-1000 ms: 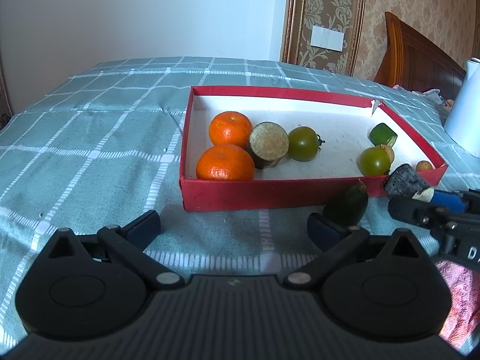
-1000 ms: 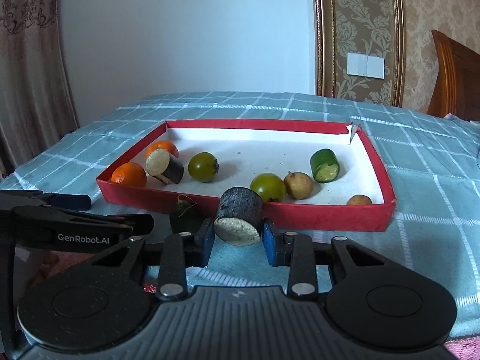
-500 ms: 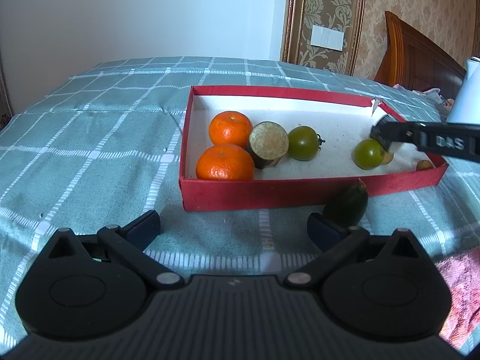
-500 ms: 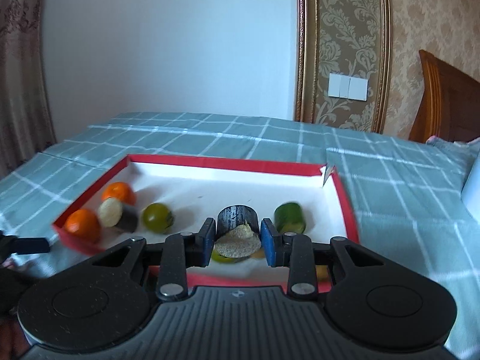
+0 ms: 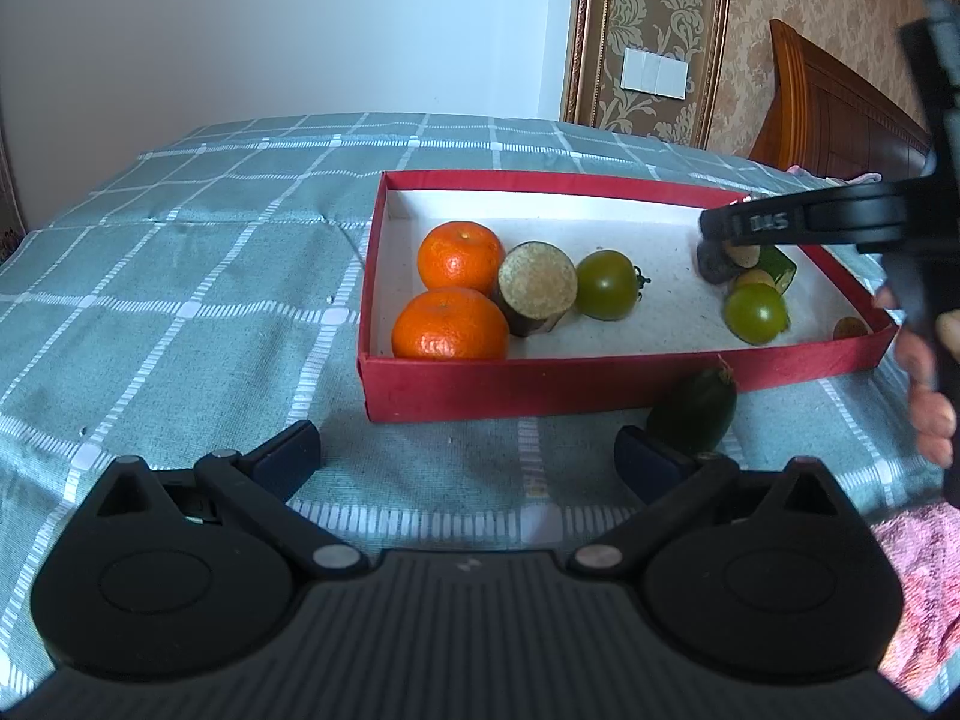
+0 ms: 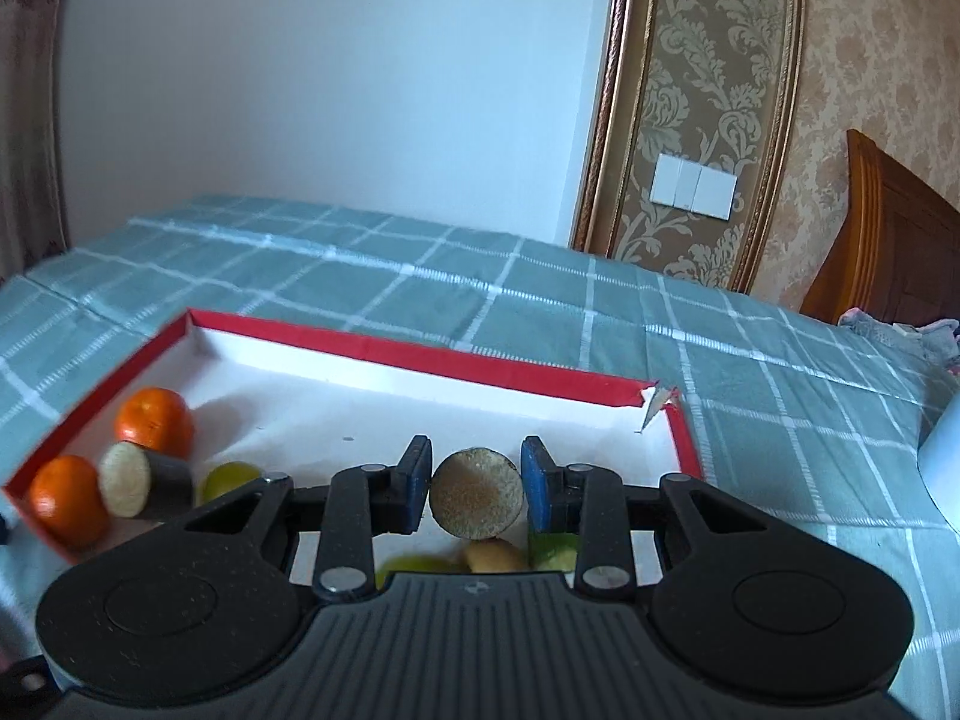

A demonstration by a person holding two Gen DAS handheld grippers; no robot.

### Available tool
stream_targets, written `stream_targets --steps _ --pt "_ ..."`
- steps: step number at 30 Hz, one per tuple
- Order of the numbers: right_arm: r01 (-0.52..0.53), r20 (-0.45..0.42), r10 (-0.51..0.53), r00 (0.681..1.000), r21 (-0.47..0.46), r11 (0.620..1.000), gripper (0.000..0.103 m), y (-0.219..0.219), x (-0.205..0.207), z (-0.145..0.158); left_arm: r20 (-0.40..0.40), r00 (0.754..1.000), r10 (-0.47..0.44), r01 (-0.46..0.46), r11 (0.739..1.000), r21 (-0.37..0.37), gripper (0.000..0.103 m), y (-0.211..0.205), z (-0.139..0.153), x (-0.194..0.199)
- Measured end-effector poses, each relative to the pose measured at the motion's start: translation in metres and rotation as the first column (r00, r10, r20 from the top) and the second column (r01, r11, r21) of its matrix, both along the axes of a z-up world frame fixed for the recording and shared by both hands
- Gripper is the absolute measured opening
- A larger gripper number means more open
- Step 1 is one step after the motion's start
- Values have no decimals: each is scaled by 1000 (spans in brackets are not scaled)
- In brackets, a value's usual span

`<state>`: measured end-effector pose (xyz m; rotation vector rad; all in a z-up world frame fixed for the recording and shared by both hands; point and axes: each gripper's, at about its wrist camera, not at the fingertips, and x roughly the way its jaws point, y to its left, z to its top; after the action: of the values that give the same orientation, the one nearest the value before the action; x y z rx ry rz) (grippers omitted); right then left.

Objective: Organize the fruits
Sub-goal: 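Carry the eggplant chunk into the tray, stand it upright, open the right gripper, then grasp the green avocado in front of the tray with the left gripper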

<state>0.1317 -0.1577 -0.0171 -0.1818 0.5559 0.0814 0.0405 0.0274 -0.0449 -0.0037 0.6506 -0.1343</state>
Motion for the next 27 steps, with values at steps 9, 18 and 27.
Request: stream_targets --steps 9,18,27 --pt "-10 -11 9 1000 -75 997 32 14 15 -6 -2 1000 0 0 1000 10 103 -1 0 1" --pt "-26 -26 24 999 -77 997 70 13 15 -8 -8 1000 1 0 999 39 103 -5 -1 1" --pt "-12 54 12 998 0 1000 86 -13 -41 -1 6 1000 -28 28 999 28 103 -6 1 -6"
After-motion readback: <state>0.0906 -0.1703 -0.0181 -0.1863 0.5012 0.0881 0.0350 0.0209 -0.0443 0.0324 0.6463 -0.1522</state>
